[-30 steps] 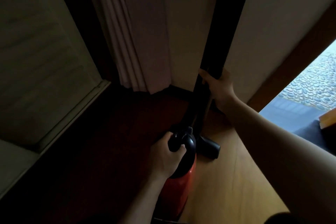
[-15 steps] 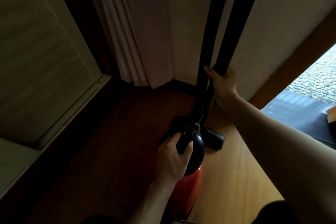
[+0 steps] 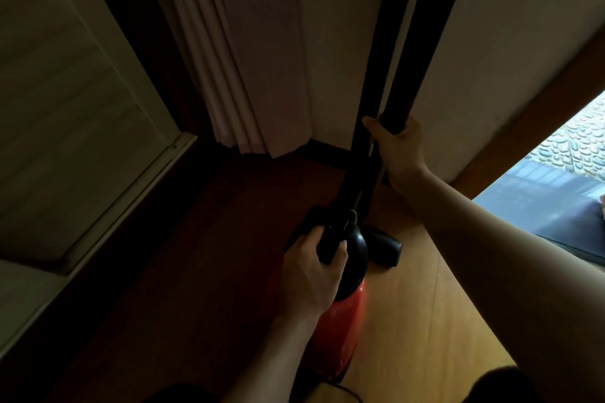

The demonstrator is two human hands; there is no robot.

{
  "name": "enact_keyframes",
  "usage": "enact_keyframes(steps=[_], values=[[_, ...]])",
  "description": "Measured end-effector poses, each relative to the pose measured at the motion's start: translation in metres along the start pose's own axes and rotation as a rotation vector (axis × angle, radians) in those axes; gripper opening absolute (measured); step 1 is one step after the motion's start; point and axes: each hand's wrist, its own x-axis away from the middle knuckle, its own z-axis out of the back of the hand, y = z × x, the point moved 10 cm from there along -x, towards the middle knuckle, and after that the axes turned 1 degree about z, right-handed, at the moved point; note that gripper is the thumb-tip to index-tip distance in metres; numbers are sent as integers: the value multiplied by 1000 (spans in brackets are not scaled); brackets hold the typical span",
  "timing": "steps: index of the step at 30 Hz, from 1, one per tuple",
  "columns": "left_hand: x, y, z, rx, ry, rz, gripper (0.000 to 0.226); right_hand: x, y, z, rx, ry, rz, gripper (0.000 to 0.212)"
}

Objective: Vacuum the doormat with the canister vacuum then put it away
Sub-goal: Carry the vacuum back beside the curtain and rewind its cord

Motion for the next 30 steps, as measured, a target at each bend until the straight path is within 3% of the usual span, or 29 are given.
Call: enact_keyframes(steps=[11,12,16,23,26,30], values=[[0,2,0,-31,-26,64,24,0,1,-1,63,18,-1,12],[0,2,0,-43,-30,82,27,-1,3,-1,88,12,-12,15],[-2,6,0,-70,-53,149,34,-2,3,3,220,-36,-84,59],[-2,5,-1,-42,-64,132,28,-1,4,5,430,-154,-67,76],[-6,-2,-7,-29,-84,109,24,14,6,11,522,-123,-66,79],[-7,-12,-18,-5,-219,114,39,68,11,30,586,-50,-100,75]])
